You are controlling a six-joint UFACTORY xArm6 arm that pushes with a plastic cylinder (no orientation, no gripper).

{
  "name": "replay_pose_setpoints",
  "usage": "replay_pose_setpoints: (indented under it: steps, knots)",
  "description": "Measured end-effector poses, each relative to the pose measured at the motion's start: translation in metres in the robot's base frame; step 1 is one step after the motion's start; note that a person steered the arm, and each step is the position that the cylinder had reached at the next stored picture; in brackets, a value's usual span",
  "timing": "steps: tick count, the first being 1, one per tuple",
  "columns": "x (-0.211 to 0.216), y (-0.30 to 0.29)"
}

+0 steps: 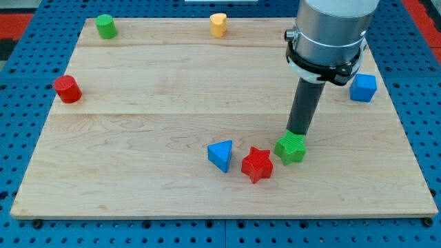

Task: Move the blue cube slightly diagonal to the top right of the green star

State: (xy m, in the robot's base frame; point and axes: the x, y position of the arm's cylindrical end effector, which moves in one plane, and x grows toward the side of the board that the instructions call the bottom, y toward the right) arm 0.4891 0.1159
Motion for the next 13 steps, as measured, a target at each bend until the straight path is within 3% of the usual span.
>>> replay_pose_setpoints:
  steps: [6,9,10,13]
  knots:
    - [-0.003,0.021]
    - [-0.047,0.191]
    - [-0.093,0.196]
    - [-0.101,0.129]
